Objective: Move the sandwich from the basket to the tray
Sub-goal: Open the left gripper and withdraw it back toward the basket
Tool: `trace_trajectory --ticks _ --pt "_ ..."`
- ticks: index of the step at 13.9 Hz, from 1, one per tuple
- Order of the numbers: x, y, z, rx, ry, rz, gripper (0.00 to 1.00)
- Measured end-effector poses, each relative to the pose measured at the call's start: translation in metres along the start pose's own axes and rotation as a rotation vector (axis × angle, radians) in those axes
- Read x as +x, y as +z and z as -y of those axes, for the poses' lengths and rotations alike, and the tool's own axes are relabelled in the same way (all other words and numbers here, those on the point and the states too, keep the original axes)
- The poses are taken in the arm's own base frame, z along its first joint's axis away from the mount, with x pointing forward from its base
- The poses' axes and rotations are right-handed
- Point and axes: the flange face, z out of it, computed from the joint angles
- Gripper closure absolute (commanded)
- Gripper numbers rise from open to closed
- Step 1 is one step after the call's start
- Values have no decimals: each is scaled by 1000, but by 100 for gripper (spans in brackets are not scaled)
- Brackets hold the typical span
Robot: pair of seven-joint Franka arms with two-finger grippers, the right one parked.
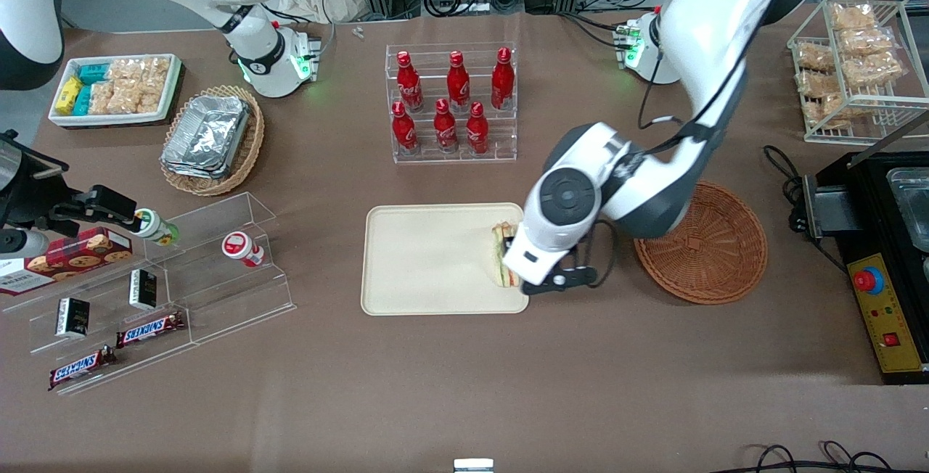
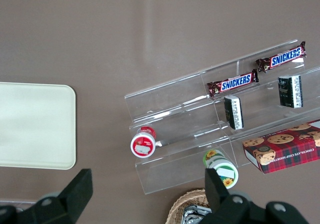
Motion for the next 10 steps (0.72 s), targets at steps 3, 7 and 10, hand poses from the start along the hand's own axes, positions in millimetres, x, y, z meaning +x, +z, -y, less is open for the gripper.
trace_trajectory --ticks 3,7,10 --pt "13 -76 79 22 114 35 0" --pt "22 -148 203 21 294 33 0" --pt "17 -162 313 22 400 39 0"
